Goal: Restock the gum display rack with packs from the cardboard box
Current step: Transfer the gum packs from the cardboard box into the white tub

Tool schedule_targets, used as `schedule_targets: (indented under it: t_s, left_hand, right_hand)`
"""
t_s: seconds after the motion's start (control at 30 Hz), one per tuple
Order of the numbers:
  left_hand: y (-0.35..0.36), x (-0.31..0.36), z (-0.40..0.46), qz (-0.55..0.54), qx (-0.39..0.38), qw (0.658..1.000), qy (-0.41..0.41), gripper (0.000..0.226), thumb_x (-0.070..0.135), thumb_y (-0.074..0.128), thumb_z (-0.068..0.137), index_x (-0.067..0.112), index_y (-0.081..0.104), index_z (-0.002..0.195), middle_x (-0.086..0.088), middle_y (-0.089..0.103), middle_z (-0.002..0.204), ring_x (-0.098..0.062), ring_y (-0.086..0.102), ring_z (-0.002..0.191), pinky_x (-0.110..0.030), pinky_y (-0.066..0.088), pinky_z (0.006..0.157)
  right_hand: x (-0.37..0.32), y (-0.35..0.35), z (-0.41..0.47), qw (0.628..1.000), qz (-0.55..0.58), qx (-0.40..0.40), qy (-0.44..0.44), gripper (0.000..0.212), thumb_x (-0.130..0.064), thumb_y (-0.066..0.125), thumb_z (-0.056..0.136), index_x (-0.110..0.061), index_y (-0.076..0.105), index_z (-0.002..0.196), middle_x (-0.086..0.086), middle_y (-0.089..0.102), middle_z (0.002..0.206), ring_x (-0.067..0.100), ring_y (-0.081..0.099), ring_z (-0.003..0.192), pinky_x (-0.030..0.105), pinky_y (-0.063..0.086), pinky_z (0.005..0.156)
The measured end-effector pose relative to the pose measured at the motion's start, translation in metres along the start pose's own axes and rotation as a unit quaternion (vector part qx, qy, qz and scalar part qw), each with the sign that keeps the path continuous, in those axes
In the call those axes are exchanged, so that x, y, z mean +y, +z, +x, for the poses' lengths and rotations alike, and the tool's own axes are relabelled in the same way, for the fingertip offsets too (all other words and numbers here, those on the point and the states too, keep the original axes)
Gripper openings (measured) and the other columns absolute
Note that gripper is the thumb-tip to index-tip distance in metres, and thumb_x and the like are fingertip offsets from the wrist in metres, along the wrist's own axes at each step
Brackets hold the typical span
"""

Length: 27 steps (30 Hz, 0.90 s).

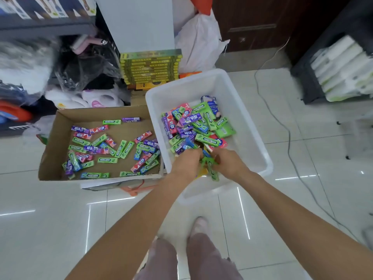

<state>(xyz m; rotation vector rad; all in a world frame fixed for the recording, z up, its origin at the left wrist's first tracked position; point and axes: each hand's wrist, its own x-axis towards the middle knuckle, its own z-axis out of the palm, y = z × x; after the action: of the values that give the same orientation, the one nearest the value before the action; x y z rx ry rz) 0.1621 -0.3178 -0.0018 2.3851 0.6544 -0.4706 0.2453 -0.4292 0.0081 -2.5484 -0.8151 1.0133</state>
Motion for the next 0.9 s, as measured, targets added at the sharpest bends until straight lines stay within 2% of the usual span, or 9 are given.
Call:
schedule_targets:
  t_s: [0.13,0.3,0.47,0.6,0.73,0.83,0.9]
  left_hand:
    - [-0.004,-0.007,0.000,-0.003,0.036,0.999,0.018,0.029,0.010,0.053,0.089,0.014,0.055,0.118,-0.009,0.054,0.115,-0.030,0.058,0.098,-0.040,0.049,0.079]
    - [-0.034,-0.032,-0.016,-0.129,0.152,0.979,0.045,0.027,0.019,0.059,0.089,0.017,0.059,0.116,-0.002,0.059,0.113,-0.017,0.059,0.099,-0.039,0.049,0.086]
    - [-0.076,-0.095,-0.044,-0.201,0.245,0.948,-0.019,0.019,0.019,0.060,0.089,0.017,0.063,0.108,0.003,0.064,0.103,-0.005,0.057,0.087,-0.021,0.045,0.075]
    - [-0.109,-0.171,-0.060,-0.217,0.286,0.930,-0.076,0.017,0.020,0.059,0.090,0.014,0.063,0.106,0.006,0.062,0.096,-0.006,0.057,0.086,-0.021,0.044,0.079]
    - [-0.130,-0.249,-0.064,-0.200,0.275,0.934,-0.111,0.020,0.015,0.058,0.091,0.008,0.062,0.108,-0.005,0.065,0.102,-0.017,0.060,0.093,-0.026,0.045,0.082]
    - [-0.132,-0.298,-0.059,-0.164,0.224,0.954,-0.110,0.027,0.016,0.060,0.090,0.007,0.059,0.115,-0.008,0.062,0.115,-0.021,0.057,0.104,-0.030,0.044,0.088]
    - [-0.127,-0.324,-0.051,-0.128,0.180,0.970,-0.103,0.033,0.018,0.061,0.089,0.011,0.056,0.121,-0.009,0.057,0.121,-0.022,0.053,0.111,-0.036,0.045,0.094]
  right_hand:
    - [-0.003,0.002,0.008,0.999,-0.011,0.025,-0.024,0.026,-0.008,0.060,0.081,-0.006,0.062,0.107,0.015,0.064,0.104,0.032,0.059,0.098,0.035,0.045,0.079]
    - [-0.042,-0.005,0.006,0.988,0.068,0.100,-0.100,0.023,-0.009,0.060,0.085,-0.006,0.062,0.107,0.010,0.064,0.101,0.024,0.060,0.093,0.034,0.046,0.081]
    - [-0.115,0.006,0.011,0.972,0.100,0.113,-0.178,0.024,-0.009,0.053,0.090,-0.010,0.062,0.112,0.005,0.062,0.100,0.017,0.057,0.091,0.029,0.046,0.082]
    - [-0.179,0.040,0.027,0.966,0.097,0.097,-0.217,0.023,-0.009,0.051,0.091,-0.011,0.061,0.112,0.006,0.061,0.101,0.017,0.058,0.090,0.033,0.048,0.084]
    - [-0.228,0.092,0.051,0.976,0.080,0.068,-0.192,0.027,-0.009,0.053,0.090,-0.011,0.058,0.117,0.006,0.058,0.109,0.019,0.057,0.099,0.034,0.045,0.090]
    - [-0.247,0.134,0.072,0.986,0.031,0.032,-0.158,0.037,-0.012,0.056,0.089,-0.011,0.053,0.126,0.011,0.052,0.121,0.025,0.050,0.115,0.036,0.041,0.096]
    - [-0.253,0.157,0.086,0.992,0.004,0.008,-0.124,0.042,-0.015,0.056,0.091,-0.013,0.047,0.132,0.012,0.044,0.134,0.026,0.039,0.129,0.035,0.036,0.101]
